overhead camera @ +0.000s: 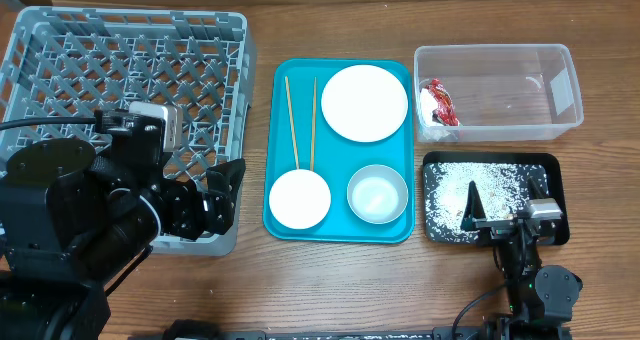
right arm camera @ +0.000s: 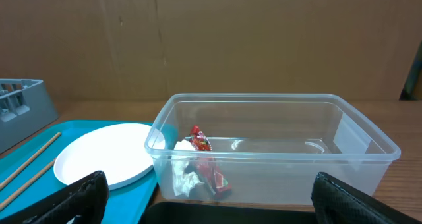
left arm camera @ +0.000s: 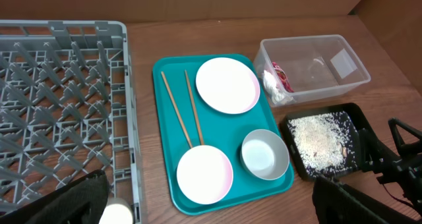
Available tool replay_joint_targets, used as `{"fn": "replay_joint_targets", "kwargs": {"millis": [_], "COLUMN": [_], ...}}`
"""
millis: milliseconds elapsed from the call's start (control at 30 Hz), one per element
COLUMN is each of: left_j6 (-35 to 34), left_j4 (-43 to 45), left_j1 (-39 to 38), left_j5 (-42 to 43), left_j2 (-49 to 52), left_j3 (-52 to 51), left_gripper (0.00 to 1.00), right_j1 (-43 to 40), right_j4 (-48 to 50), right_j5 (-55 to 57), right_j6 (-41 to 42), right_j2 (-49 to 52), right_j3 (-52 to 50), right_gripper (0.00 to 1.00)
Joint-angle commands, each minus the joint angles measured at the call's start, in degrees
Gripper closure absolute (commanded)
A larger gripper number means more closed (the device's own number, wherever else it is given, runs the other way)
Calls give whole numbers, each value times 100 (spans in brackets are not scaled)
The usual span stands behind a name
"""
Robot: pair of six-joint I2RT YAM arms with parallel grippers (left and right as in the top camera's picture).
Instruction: Sort waste into correct bins and load items into the dishwasher
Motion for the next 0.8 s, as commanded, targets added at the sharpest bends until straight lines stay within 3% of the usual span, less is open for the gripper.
{"fn": "replay_joint_targets", "kwargs": {"millis": [0, 133, 367, 533, 700, 767], "left_j6": [46, 13, -1217, -1290, -1443, -1440], "left_j4": [4, 17, 706, 1005, 627, 393], "left_j1": [-22, -22, -22, -22, -179, -428], "left_j5": [63, 81, 769, 302, 197, 192], "left_j2": [-2, -2, -2, 2, 520, 901], "left_j3": [22, 22, 22, 22, -151, -369], "left_gripper": [0, 0, 0, 0, 0, 8], "right_j1": [-15, -15, -15, -15, -15, -15], "right_j4": [39, 39, 39, 39, 39, 39], "right_j5": [-24, -24, -24, -24, -24, -24], "right_j6": [-4, -4, -4, -4, -4, -4], "right_j2": [-63, -63, -63, -63, -63, -63], "right_j3": [-61, -61, -61, -61, -61, -61], "right_gripper": [0, 0, 0, 0, 0, 0]}}
